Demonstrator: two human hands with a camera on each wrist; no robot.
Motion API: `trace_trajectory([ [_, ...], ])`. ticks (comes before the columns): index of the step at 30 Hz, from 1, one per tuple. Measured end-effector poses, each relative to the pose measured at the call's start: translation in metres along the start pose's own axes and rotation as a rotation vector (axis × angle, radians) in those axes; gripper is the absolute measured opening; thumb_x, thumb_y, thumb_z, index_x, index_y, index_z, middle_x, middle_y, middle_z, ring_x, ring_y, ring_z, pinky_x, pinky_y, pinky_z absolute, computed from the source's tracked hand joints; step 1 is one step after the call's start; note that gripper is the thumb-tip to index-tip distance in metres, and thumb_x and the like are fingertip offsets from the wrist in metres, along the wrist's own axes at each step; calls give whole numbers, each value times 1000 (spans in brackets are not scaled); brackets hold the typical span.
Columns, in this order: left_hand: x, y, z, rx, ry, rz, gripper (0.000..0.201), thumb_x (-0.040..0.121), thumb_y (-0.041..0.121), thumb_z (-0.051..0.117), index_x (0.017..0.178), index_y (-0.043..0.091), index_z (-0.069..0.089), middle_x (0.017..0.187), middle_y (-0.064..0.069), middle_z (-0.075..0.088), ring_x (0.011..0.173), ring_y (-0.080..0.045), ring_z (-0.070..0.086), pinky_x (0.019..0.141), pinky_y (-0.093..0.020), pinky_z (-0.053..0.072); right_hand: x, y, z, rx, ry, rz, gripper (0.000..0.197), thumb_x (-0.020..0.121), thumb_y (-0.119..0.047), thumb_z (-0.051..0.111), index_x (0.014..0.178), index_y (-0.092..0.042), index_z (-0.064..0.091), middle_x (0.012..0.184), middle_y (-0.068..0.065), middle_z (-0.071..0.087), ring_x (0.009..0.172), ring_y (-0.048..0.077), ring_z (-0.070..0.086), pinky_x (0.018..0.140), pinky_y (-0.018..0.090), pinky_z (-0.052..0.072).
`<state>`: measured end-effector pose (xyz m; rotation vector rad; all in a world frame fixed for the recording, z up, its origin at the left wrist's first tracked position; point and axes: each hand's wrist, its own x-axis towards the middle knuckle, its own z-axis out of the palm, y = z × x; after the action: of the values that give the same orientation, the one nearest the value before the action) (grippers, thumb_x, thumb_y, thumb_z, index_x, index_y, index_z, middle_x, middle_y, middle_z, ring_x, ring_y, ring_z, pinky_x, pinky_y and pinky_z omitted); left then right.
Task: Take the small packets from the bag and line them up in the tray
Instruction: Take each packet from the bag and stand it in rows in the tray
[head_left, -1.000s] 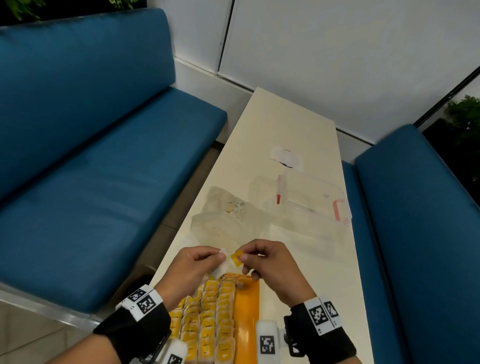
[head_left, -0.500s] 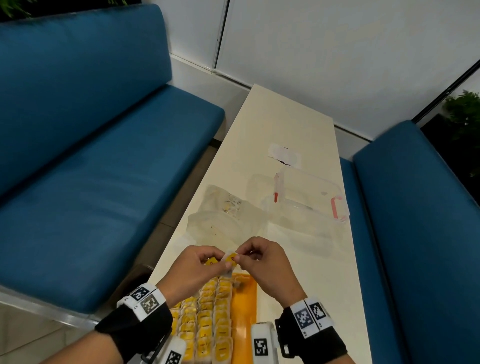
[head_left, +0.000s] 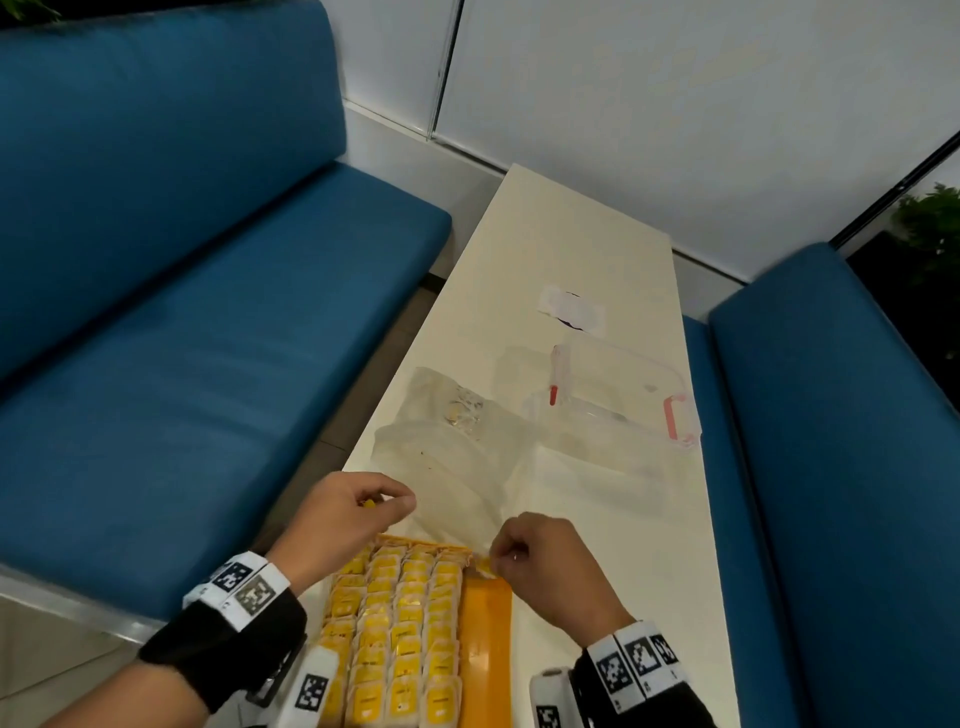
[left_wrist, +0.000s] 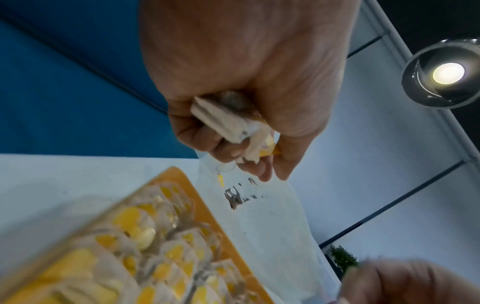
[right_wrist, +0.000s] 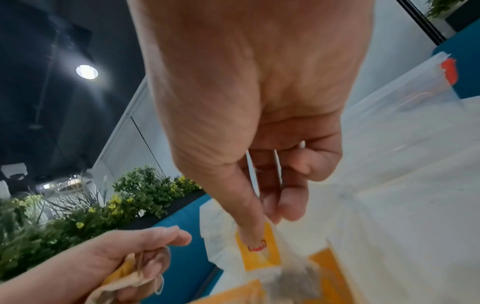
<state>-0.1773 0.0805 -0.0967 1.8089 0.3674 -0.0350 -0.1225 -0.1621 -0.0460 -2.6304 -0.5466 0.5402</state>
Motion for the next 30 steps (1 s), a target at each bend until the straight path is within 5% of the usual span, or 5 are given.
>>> trace_trajectory([
  [3, 3, -16, -12, 105, 119, -45, 4, 82, 42, 82, 81, 39, 80, 64, 13, 64, 60, -6, 54, 60, -25, 47, -4, 13, 13, -84, -110, 31, 12, 84, -24, 68, 77, -34, 66, 88, -12, 50, 81, 2, 51, 65, 9, 37],
  [7, 3, -31, -19, 286, 90, -102, 17, 79, 50, 81, 91, 40, 77, 79, 10, 64, 76, -5, 59, 64, -26, 46, -2, 24, 30, -57, -167, 139, 13, 80, -25, 74, 72, -33, 66, 101, -7, 46, 93, 5, 51, 67, 13, 39],
  [12, 1, -41, -19, 398, -40, -122, 15, 81, 52, 79, 90, 40, 79, 96, 18, 71, 95, -1, 63, 85, -30, 57, 6, 31, 50, -3, -45, 173, 23, 83, -28, 73, 66, -37, 61, 94, -8, 37, 95, 7, 44, 67, 14, 38],
  [17, 3, -44, -18, 393, -58, -107, 14, 82, 51, 78, 85, 38, 81, 91, 23, 73, 90, 3, 64, 83, -28, 56, 6, 33, 58, 22, 66, 123, 21, 85, -27, 72, 72, -40, 64, 95, -10, 36, 96, 5, 42, 71, 11, 40],
  [30, 3, -42, -17, 396, -75, -95, 11, 86, 49, 76, 87, 38, 79, 93, 23, 71, 91, 4, 62, 82, -26, 55, 15, 41, 67, -27, 144, 56, 5, 84, -18, 69, 83, -13, 70, 97, -6, 41, 89, 14, 54, 76, 25, 50],
])
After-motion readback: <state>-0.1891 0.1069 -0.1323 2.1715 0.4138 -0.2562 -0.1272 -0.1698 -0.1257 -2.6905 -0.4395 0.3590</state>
